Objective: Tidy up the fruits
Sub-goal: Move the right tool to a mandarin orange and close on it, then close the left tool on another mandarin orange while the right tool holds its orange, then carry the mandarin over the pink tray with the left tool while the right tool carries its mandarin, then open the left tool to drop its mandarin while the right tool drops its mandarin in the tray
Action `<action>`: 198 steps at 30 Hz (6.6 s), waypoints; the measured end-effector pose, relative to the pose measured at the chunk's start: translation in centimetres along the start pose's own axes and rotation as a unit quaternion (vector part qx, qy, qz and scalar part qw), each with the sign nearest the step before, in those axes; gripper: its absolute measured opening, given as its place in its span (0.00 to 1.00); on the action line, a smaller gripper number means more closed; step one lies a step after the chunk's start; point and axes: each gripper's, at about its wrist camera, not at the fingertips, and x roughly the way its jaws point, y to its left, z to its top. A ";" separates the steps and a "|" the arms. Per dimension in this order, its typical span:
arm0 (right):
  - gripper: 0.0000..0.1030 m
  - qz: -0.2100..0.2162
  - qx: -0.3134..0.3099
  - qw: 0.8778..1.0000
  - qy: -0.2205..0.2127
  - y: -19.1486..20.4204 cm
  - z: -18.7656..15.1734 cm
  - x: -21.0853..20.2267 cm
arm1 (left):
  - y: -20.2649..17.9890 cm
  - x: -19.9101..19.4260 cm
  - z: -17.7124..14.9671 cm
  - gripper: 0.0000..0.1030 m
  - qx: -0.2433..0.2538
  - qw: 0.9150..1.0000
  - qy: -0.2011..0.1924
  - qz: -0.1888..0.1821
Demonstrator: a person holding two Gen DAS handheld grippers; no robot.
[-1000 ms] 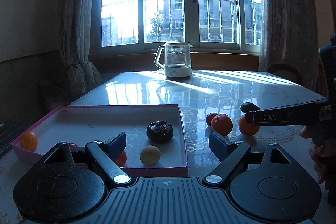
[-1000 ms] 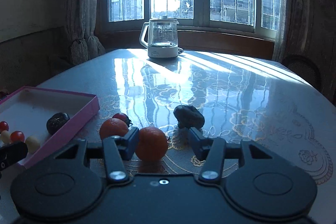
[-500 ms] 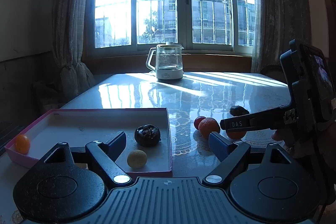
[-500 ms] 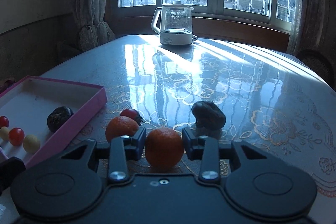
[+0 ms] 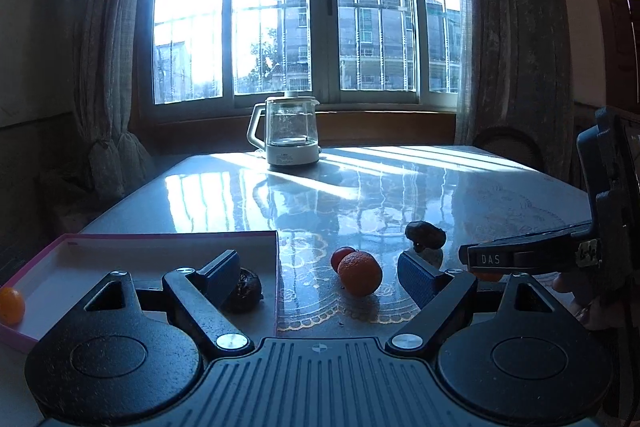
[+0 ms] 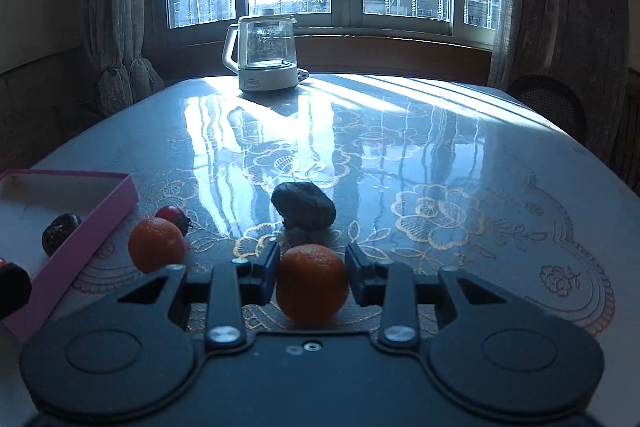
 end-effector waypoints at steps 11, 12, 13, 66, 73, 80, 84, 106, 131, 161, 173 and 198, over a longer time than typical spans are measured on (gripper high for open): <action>0.36 0.012 0.018 0.999 0.027 -2.6 -0.6 0.2 | -4.0 4.5 1.9 0.83 0.032 0.998 0.023 -0.042; 0.37 0.014 0.022 0.999 0.026 -2.7 -0.6 0.2 | -4.2 4.9 1.9 0.83 0.032 0.998 0.030 -0.044; 0.36 0.015 0.028 0.999 0.024 -2.8 -0.5 0.1 | -4.5 5.3 1.9 0.83 0.031 0.998 0.039 -0.047; 0.35 -0.012 0.052 0.999 0.007 -4.3 -1.0 -1.0 | -6.0 8.0 1.3 0.27 -0.001 0.996 0.088 -0.029; 0.35 -0.009 0.038 0.999 0.006 -4.0 -1.0 -1.1 | -5.7 7.9 1.4 0.25 -0.004 0.996 0.087 -0.037; 0.35 -0.011 0.041 0.999 0.009 -4.1 -0.9 -1.0 | -5.8 8.1 1.2 0.25 -0.004 0.994 0.095 -0.053; 0.35 -0.012 0.045 0.999 0.009 -4.2 -0.9 -1.1 | -5.9 8.1 1.2 0.25 -0.002 0.994 0.096 -0.054; 0.35 -0.011 0.056 0.998 0.011 -4.3 -0.9 -0.9 | -6.4 7.7 0.4 0.40 0.011 0.986 0.153 -0.067; 0.35 0.008 0.008 1.000 -0.022 -3.1 -1.0 -2.2 | 3.5 5.1 1.1 0.39 -0.083 0.993 0.080 0.028; 0.35 -0.016 -0.007 1.000 -0.014 -2.3 -0.9 -1.5 | 13.6 7.8 -2.0 0.40 -0.114 0.974 0.130 0.143; 0.35 0.011 -0.016 0.999 -0.027 -0.5 -1.1 -2.1 | 12.2 3.7 -1.6 0.81 -0.086 0.976 0.029 0.196; 0.35 0.222 -0.096 0.970 -0.032 14.1 1.7 -1.8 | 13.9 0.5 -3.9 0.99 -0.132 0.957 0.069 0.248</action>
